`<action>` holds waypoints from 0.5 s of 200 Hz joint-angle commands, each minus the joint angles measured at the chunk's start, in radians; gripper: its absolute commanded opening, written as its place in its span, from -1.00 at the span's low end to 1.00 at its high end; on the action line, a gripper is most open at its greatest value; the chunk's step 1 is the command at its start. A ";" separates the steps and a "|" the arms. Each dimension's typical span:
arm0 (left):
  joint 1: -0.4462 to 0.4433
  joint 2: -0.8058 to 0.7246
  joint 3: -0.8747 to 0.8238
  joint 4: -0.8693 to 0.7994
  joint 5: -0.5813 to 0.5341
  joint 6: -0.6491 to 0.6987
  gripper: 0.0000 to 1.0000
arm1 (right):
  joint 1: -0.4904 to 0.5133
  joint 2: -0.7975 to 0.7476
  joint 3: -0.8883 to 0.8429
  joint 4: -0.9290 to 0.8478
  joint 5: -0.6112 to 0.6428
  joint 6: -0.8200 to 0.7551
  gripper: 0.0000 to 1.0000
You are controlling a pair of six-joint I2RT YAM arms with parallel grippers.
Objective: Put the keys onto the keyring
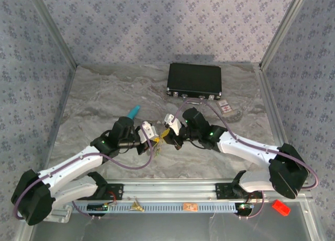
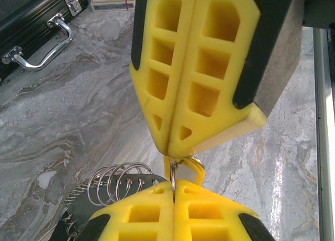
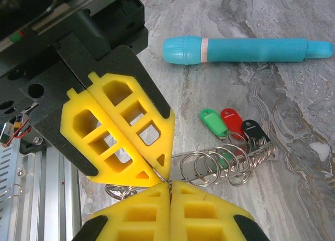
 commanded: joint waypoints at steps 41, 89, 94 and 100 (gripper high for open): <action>-0.004 -0.045 0.000 0.052 0.009 0.012 -1.00 | -0.004 0.020 0.027 -0.033 0.044 0.038 -1.00; -0.006 -0.067 -0.011 0.052 0.012 0.028 -1.00 | -0.007 -0.010 0.017 -0.024 0.034 0.047 -0.44; -0.007 -0.069 -0.013 0.052 0.011 0.031 -1.00 | -0.011 -0.021 0.011 -0.018 0.030 0.048 -0.41; -0.006 -0.072 -0.015 0.052 0.012 0.036 -1.00 | -0.015 -0.037 0.002 -0.012 0.023 0.047 -0.37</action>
